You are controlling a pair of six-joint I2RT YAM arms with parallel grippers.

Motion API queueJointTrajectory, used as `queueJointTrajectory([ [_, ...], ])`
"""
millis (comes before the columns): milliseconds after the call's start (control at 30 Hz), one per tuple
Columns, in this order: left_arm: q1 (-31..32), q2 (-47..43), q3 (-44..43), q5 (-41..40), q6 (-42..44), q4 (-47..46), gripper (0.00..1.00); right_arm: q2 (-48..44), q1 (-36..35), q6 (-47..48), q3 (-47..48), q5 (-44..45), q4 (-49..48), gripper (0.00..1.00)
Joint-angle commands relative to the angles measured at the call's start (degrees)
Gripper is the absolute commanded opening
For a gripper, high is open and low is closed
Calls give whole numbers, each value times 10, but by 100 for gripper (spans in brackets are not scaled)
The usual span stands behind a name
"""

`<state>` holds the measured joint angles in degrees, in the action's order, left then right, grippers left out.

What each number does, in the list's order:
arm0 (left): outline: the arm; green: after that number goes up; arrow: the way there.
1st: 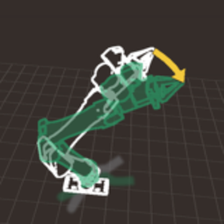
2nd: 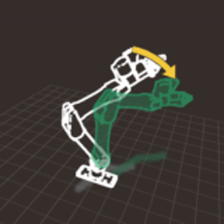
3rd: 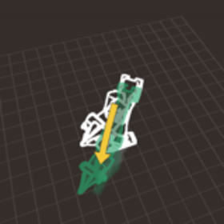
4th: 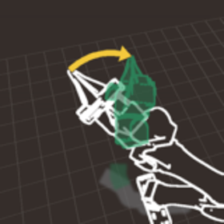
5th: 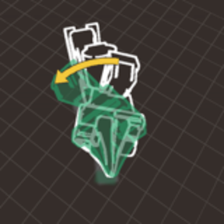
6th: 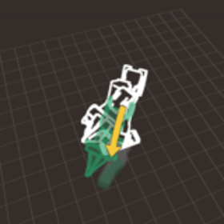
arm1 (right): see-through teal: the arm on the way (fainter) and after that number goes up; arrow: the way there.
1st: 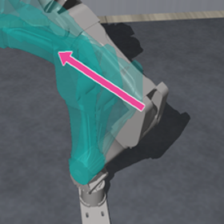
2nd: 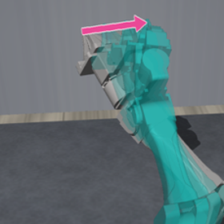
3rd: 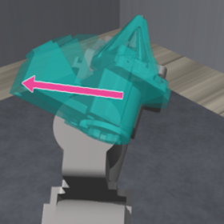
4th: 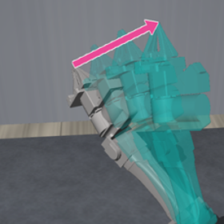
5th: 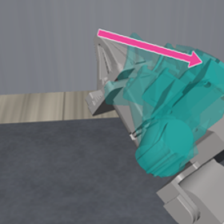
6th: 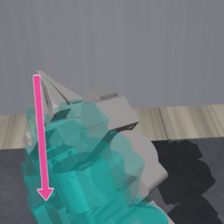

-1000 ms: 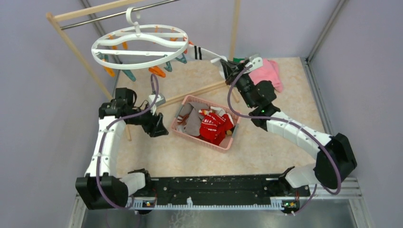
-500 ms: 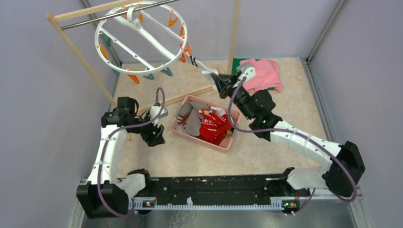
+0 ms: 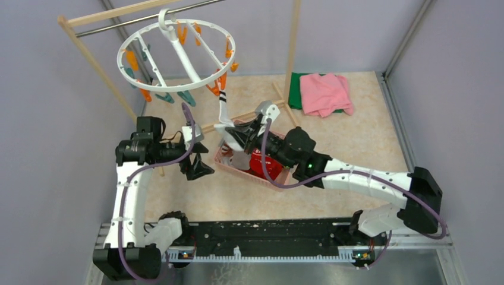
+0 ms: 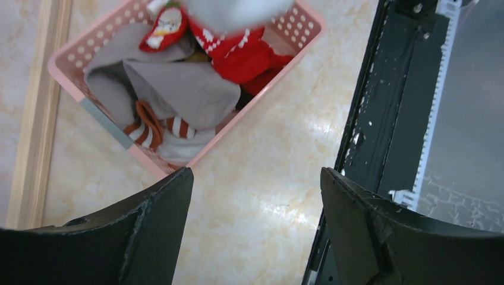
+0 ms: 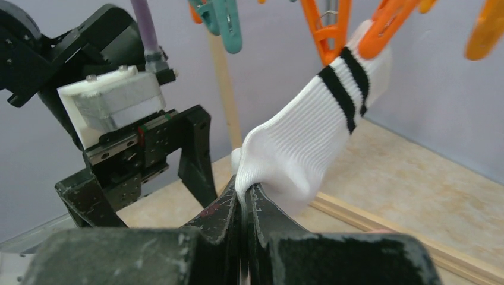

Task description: Remove the socks clipped to the hanger

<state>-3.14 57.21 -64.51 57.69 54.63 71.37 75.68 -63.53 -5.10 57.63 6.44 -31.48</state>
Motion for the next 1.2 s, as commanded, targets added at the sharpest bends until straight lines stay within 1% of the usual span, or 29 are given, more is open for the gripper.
queueJointTrajectory([
  [0,2,-5,-53,93,-10,-3,85,57,-21,-29,61,-40,-16,0],
  [67,2,-1,-69,111,-24,-2,85,82,-23,-44,80,-61,-19,0],
  [167,2,3,-83,137,-35,-3,86,99,-24,-68,104,-63,-24,0],
  [333,2,-5,-81,142,-100,-83,87,110,-24,-121,122,-105,-16,0],
  [400,2,-10,-69,133,-128,-124,86,111,-24,-150,113,-140,-40,0],
  [467,2,-12,-61,123,-143,-152,86,109,-23,-186,87,-168,-91,0],
  [533,2,-11,-60,118,-148,-161,85,107,-23,-215,76,-179,-126,0],
  [600,2,-10,-62,117,-155,-169,83,110,-22,-229,82,-186,-120,0],
  [733,2,-11,-62,113,-188,-215,77,119,-19,-254,98,-189,-97,0],
  [767,2,-11,-62,111,-197,-225,73,120,-18,-259,100,-189,-90,0],
  [800,2,-10,-64,114,-200,-228,68,121,-15,-264,100,-186,-87,0],
  [867,2,-7,-67,117,-203,-227,51,117,-5,-282,96,-183,-87,0],
  [967,2,-6,-62,123,-200,-220,25,105,20,-321,81,-188,-96,7],
  [1000,2,-7,-60,122,-199,-220,15,101,32,-333,74,-194,-107,13],
  [1033,2,-7,-56,121,-199,-220,7,98,45,-345,65,-204,-119,22],
  [1067,2,-8,-54,120,-199,-221,1,95,61,-355,62,-217,-124,30],
  [1100,2,-9,-51,121,-200,-221,0,93,75,-359,62,-230,-121,37],
  [1167,2,-11,-49,122,-201,-222,0,87,94,-333,74,-239,-87,54],
])
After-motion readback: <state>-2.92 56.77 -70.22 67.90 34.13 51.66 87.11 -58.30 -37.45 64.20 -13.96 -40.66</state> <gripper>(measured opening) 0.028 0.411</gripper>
